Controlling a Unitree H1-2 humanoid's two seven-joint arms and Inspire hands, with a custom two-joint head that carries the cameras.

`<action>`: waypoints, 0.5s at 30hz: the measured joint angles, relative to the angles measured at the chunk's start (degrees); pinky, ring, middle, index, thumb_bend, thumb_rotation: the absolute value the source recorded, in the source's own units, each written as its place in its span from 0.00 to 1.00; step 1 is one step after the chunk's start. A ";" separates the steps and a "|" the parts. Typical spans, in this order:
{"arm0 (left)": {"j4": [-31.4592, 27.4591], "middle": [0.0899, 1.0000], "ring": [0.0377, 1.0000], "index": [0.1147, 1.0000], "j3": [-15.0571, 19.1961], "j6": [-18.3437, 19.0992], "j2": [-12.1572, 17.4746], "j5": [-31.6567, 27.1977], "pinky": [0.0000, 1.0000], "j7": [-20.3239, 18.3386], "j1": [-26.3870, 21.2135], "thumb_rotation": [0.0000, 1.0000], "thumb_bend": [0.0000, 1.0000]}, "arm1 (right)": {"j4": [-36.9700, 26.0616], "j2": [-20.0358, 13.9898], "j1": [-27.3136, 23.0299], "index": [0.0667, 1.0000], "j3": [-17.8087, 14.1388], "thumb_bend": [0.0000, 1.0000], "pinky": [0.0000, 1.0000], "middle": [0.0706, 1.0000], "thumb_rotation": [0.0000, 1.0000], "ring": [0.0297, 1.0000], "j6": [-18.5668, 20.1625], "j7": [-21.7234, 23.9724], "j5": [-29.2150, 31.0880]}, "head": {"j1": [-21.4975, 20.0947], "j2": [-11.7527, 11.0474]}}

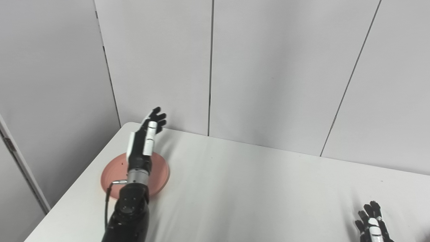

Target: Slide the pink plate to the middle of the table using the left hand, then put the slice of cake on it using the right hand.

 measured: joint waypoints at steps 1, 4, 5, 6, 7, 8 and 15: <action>0.03 0.78 0.79 0.78 0.52 0.09 0.90 0.21 0.88 0.37 0.00 1.00 0.73 | 0.11 0.00 -0.11 1.00 -0.04 0.12 1.00 1.00 0.91 1.00 0.00 0.03 0.04 | 0.09 -0.09; 1.23 0.77 0.79 0.77 1.84 0.20 3.71 0.93 0.86 1.01 0.00 1.00 0.74 | 0.10 0.01 -0.13 1.00 -0.17 0.09 1.00 1.00 0.97 1.00 0.00 0.03 0.35 | 0.09 -0.09; 1.66 0.77 0.79 0.78 2.33 0.47 4.46 0.86 0.86 1.01 0.01 1.00 0.75 | 0.09 0.01 -0.13 1.00 -0.21 0.09 1.00 1.00 0.97 1.00 0.01 0.06 0.52 | 0.09 -0.09; 2.24 0.77 0.79 0.77 3.02 0.78 5.11 0.59 0.83 0.99 0.02 1.00 0.74 | 0.09 -0.01 -0.10 1.00 -0.31 0.07 1.00 1.00 0.98 1.00 0.00 0.07 0.65 | 0.09 0.00; 3.39 0.76 0.78 0.77 3.63 0.77 5.79 -0.27 0.81 0.93 0.02 1.00 0.74 | 0.10 -0.01 -0.10 1.00 -0.37 0.07 1.00 1.00 0.98 1.00 0.00 0.12 0.78 | 0.09 0.00; 4.63 0.76 0.78 0.76 4.23 0.73 6.42 -1.03 0.80 0.83 0.02 1.00 0.75 | 0.10 -0.01 -0.11 1.00 -0.38 0.06 1.00 1.00 0.99 1.00 0.00 0.14 0.94 | 0.09 0.00; 14.84 0.76 0.79 0.76 6.58 -1.99 10.78 -5.88 0.79 -1.43 0.17 1.00 0.82 | 0.02 0.01 -0.07 1.00 -0.51 0.03 1.00 1.00 1.00 1.00 0.00 0.19 1.52 | 0.26 0.35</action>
